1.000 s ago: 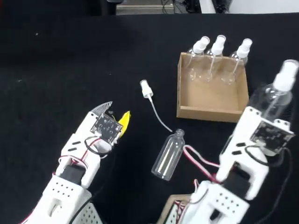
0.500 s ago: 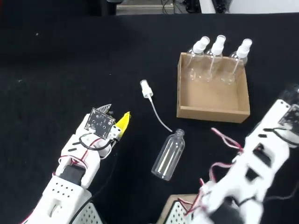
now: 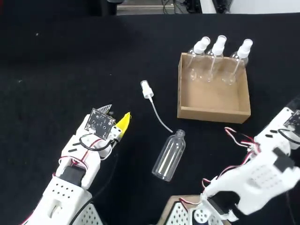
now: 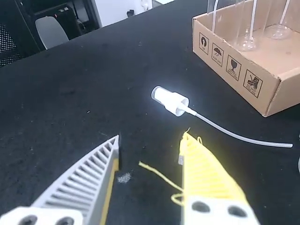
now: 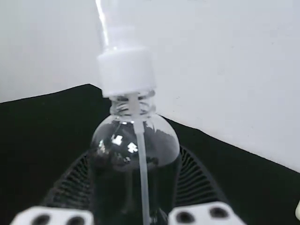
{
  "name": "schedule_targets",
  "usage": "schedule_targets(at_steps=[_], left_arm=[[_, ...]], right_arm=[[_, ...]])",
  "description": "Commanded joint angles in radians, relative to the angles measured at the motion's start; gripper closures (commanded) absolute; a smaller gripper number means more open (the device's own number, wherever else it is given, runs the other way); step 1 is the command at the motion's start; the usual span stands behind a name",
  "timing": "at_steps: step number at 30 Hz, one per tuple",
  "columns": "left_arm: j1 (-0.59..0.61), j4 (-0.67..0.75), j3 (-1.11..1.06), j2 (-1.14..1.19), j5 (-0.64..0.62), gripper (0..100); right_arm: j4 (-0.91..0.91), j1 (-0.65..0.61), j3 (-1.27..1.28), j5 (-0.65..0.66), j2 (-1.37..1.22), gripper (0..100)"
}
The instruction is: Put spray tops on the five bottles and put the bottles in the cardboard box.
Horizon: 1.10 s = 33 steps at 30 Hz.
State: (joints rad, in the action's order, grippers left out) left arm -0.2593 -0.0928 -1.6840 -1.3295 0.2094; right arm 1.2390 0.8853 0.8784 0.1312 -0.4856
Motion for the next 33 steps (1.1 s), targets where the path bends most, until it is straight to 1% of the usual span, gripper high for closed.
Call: schedule_targets(at_steps=[1,6,11,12,17,24,26,30,33], left_arm=[[-0.005,-0.003,-0.024,-0.011,-0.002,79],[-0.005,0.002,-0.024,-0.011,-0.002,79],[-0.005,0.002,-0.024,-0.011,0.000,79],[-0.005,0.003,-0.024,-0.011,0.000,79],[-0.005,0.002,-0.024,-0.011,0.000,79],[-0.005,0.000,-0.024,-0.011,0.000,79],[-0.005,0.000,-0.024,-0.011,0.000,79],[-0.005,0.000,-0.024,-0.011,0.002,79],[-0.005,0.000,-0.024,-0.011,0.002,79]], right_arm=[[0.101,0.021,-0.110,-0.002,-0.094,98.7],[0.184,0.021,-0.128,0.000,-0.185,98.6],[0.198,0.021,-0.128,0.000,-0.228,98.4],[0.198,0.021,-0.127,0.000,-0.231,97.3],[0.198,0.018,-0.096,0.000,-0.226,85.1],[0.198,0.012,-0.042,0.006,-0.183,82.9],[0.198,0.011,-0.019,0.006,-0.160,79.7],[0.196,0.009,0.030,0.002,-0.108,68.5],[0.196,0.009,0.064,0.002,-0.067,69.9]])
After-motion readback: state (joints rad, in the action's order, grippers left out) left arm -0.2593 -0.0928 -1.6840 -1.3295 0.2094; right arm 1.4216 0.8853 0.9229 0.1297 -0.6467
